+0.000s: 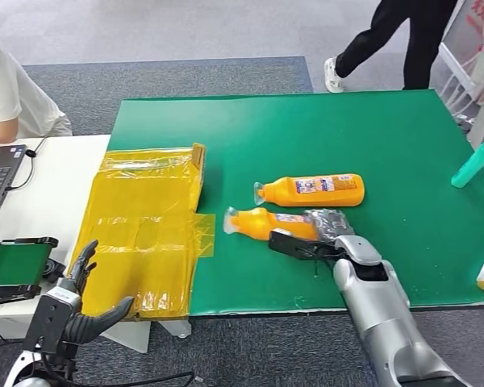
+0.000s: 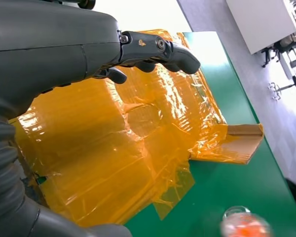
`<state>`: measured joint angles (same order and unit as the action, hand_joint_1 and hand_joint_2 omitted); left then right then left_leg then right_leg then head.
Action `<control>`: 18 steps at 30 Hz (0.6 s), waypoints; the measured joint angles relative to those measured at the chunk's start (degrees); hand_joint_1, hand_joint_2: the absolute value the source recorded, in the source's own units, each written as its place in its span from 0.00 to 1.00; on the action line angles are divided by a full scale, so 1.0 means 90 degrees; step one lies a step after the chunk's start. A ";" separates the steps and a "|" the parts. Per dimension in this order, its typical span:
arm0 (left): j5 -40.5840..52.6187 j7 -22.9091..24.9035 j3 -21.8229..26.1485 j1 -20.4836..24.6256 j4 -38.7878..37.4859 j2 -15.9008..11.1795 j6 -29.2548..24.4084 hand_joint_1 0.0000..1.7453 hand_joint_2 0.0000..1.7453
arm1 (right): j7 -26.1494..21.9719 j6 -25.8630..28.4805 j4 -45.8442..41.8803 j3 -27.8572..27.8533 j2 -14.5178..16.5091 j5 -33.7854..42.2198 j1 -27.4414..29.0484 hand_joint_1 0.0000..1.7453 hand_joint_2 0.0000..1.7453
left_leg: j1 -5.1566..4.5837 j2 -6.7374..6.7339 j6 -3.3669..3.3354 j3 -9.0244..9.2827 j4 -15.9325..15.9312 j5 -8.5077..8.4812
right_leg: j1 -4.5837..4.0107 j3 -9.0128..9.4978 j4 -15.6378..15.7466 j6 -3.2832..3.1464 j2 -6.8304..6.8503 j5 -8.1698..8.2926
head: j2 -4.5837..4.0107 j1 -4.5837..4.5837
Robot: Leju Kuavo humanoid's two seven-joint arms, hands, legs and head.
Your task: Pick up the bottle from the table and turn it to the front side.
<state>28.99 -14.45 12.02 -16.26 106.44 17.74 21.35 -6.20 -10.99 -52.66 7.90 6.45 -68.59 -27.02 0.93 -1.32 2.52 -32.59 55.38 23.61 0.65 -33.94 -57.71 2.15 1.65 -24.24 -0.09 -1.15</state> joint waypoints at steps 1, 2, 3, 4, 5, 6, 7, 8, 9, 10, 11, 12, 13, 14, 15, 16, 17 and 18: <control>-0.0011 -0.0019 0.0001 0.0000 0.0001 -0.0001 -0.0008 0.00 1.00 | -0.0200 -0.0224 -0.0332 -0.0064 0.0107 0.0785 0.0197 1.00 1.00 | 0.0000 0.0000 0.0000 -0.0003 0.0000 0.0000 | -0.0001 -0.0002 0.0000 0.0000 0.0001 -0.0002 | -0.0001 0.0001; -0.0025 -0.0038 -0.0001 -0.0001 0.0003 -0.0001 -0.0012 0.00 1.00 | -0.0323 -0.0444 -0.0673 -0.0094 0.0213 0.1569 0.0417 1.00 1.00 | 0.0001 0.0001 0.0000 -0.0006 0.0000 0.0000 | -0.0001 -0.0005 0.0000 0.0000 0.0003 -0.0004 | -0.0001 0.0002; -0.0044 -0.0061 -0.0008 -0.0003 0.0011 -0.0002 -0.0012 0.00 1.00 | -0.0373 -0.0626 -0.1011 -0.0100 0.0309 0.2315 0.0643 1.00 1.00 | 0.0001 0.0001 0.0000 -0.0012 0.0000 0.0000 | -0.0002 -0.0010 -0.0001 0.0000 0.0005 -0.0006 | -0.0001 0.0002; -0.0066 -0.0084 -0.0026 -0.0007 0.0029 -0.0005 -0.0013 0.00 1.00 | -0.0372 -0.0748 -0.1338 -0.0088 0.0392 0.2971 0.0866 1.00 1.00 | 0.0001 0.0002 0.0000 -0.0018 0.0000 -0.0001 | -0.0002 -0.0014 -0.0001 0.0000 0.0006 -0.0007 | -0.0001 0.0002; -0.0094 -0.0106 -0.0063 -0.0013 0.0060 -0.0009 -0.0023 0.00 1.00 | -0.0346 -0.0819 -0.1649 -0.0052 0.0457 0.3528 0.1067 1.00 1.00 | 0.0001 0.0002 0.0000 -0.0023 0.0000 0.0000 | -0.0003 -0.0018 -0.0001 0.0000 0.0007 -0.0007 | 0.0000 0.0003; -0.0126 -0.0122 -0.0115 -0.0021 0.0100 -0.0014 -0.0045 0.00 1.00 | -0.0313 -0.0850 -0.1928 -0.0003 0.0498 0.3969 0.1247 1.00 1.00 | 0.0001 0.0002 0.0000 -0.0027 0.0000 0.0000 | -0.0003 -0.0021 -0.0001 0.0000 0.0007 -0.0008 | 0.0000 0.0001; -0.0163 -0.0128 -0.0179 -0.0029 0.0146 -0.0019 -0.0080 0.00 1.00 | -0.0282 -0.0849 -0.2177 0.0059 0.0521 0.4301 0.1415 1.00 1.00 | 0.0000 0.0002 -0.0001 -0.0031 0.0000 0.0001 | -0.0003 -0.0022 -0.0001 0.0000 0.0006 -0.0008 | 0.0000 0.0001; -0.0209 -0.0132 -0.0248 -0.0035 0.0192 -0.0024 -0.0126 0.00 1.00 | -0.0264 -0.0839 -0.2404 0.0126 0.0532 0.4563 0.1566 1.00 1.00 | -0.0001 0.0002 -0.0002 -0.0033 0.0000 0.0002 | -0.0003 -0.0024 0.0000 0.0001 0.0006 -0.0008 | 0.0000 0.0001; -0.0262 -0.0132 -0.0315 -0.0035 0.0236 -0.0029 -0.0174 0.00 1.00 | -0.0255 -0.0824 -0.2600 0.0192 0.0538 0.4765 0.1705 1.00 1.00 | -0.0001 0.0002 -0.0002 -0.0036 0.0000 0.0003 | -0.0001 -0.0026 0.0001 0.0002 0.0006 -0.0007 | 0.0000 0.0000; -0.0317 -0.0131 -0.0385 -0.0032 0.0281 -0.0035 -0.0223 0.00 1.00 | -0.0248 -0.0801 -0.2796 0.0267 0.0547 0.4931 0.1839 1.00 1.00 | -0.0002 0.0001 -0.0003 -0.0038 0.0000 0.0003 | 0.0000 -0.0028 0.0002 0.0003 0.0005 -0.0007 | 0.0000 0.0001; -0.0383 -0.0123 -0.0456 -0.0025 0.0324 -0.0042 -0.0270 0.00 1.00 | -0.0240 -0.0773 -0.2973 0.0347 0.0558 0.5055 0.1955 1.00 1.00 | -0.0003 0.0001 -0.0004 -0.0040 0.0000 0.0004 | 0.0001 -0.0030 0.0002 0.0003 0.0005 -0.0006 | 0.0000 0.0000; -0.0465 -0.0114 -0.0527 -0.0014 0.0361 -0.0052 -0.0318 0.00 1.00 | -0.0228 -0.0737 -0.3137 0.0429 0.0569 0.5155 0.2053 1.00 1.00 | -0.0003 0.0001 -0.0004 -0.0041 0.0000 0.0004 | 0.0002 -0.0031 0.0003 0.0003 0.0005 -0.0006 | 0.0000 0.0001; -0.0568 -0.0103 -0.0594 0.0000 0.0392 -0.0061 -0.0364 0.00 1.00 | -0.0217 -0.0693 -0.3279 0.0505 0.0579 0.5231 0.2134 1.00 1.00 | -0.0003 0.0001 -0.0004 -0.0042 0.0000 0.0004 | 0.0002 -0.0032 0.0003 0.0003 0.0005 -0.0006 | 0.0000 0.0000; -0.0692 -0.0094 -0.0653 0.0016 0.0416 -0.0071 -0.0407 0.00 1.00 | -0.0209 -0.0648 -0.3394 0.0570 0.0586 0.5288 0.2195 1.00 1.00 | -0.0003 0.0001 -0.0004 -0.0042 0.0000 0.0004 | 0.0002 -0.0033 0.0004 0.0003 0.0005 -0.0006 | 0.0000 0.0001; -0.0806 -0.0087 -0.0707 0.0035 0.0434 -0.0081 -0.0443 0.00 1.00 | -0.0207 -0.0605 -0.3499 0.0630 0.0590 0.5330 0.2247 1.00 1.00 | -0.0003 0.0001 -0.0003 -0.0042 0.0000 0.0003 | 0.0002 -0.0033 0.0003 0.0003 0.0005 -0.0006 | 0.0000 0.0001; -0.0907 -0.0075 -0.0757 0.0056 0.0451 -0.0090 -0.0469 0.00 1.00 | -0.0207 -0.0569 -0.3590 0.0684 0.0592 0.5355 0.2295 1.00 1.00 | -0.0003 0.0001 -0.0003 -0.0041 0.0000 0.0003 | 0.0002 -0.0034 0.0003 0.0003 0.0005 -0.0006 | 0.0000 0.0001; -0.1006 -0.0065 -0.0802 0.0075 0.0464 -0.0100 -0.0489 0.00 1.00 | -0.0209 -0.0538 -0.3671 0.0736 0.0592 0.5372 0.2334 1.00 1.00 | -0.0002 0.0001 -0.0002 -0.0041 0.0000 0.0002 | 0.0001 -0.0034 0.0003 0.0003 0.0004 -0.0006 | -0.0001 0.0001; -0.1117 -0.0054 -0.0844 0.0095 0.0474 -0.0109 -0.0504 0.00 1.00 | -0.0219 -0.0504 -0.3741 0.0783 0.0592 0.5379 0.2368 1.00 1.00 | -0.0002 0.0001 -0.0002 -0.0041 0.0000 0.0002 | 0.0001 -0.0035 0.0003 0.0003 0.0004 -0.0006 | -0.0001 0.0002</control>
<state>18.94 -14.93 4.42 -15.41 110.71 16.75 16.81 -8.17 -15.53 -86.32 14.95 11.78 -20.18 -5.70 0.91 -1.31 2.51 -32.96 55.38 23.62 0.66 -34.26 -57.69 2.17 1.69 -24.29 -0.09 -1.14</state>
